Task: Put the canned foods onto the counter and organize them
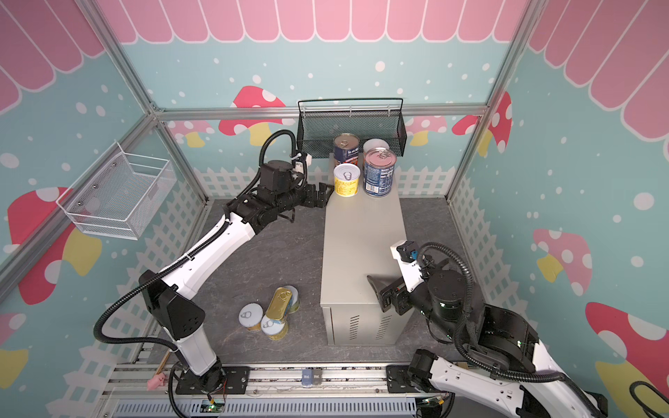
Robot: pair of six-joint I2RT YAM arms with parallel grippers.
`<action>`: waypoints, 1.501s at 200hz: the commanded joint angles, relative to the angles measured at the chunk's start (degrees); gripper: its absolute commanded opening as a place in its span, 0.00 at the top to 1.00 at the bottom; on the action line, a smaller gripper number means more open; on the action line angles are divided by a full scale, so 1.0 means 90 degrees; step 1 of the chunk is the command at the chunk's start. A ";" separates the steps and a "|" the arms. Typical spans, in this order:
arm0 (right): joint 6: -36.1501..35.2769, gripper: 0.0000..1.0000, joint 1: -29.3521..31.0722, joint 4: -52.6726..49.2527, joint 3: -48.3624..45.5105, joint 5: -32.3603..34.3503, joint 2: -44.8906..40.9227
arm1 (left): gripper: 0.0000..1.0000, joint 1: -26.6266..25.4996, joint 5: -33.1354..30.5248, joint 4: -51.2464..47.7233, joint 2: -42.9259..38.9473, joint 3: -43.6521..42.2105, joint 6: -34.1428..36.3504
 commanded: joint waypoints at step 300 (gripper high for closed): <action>-0.2565 0.00 0.0707 0.0964 0.2020 -0.3203 0.3912 | 0.02 0.0663 -0.0317 -0.3814 -0.6019 -0.7344 -0.4657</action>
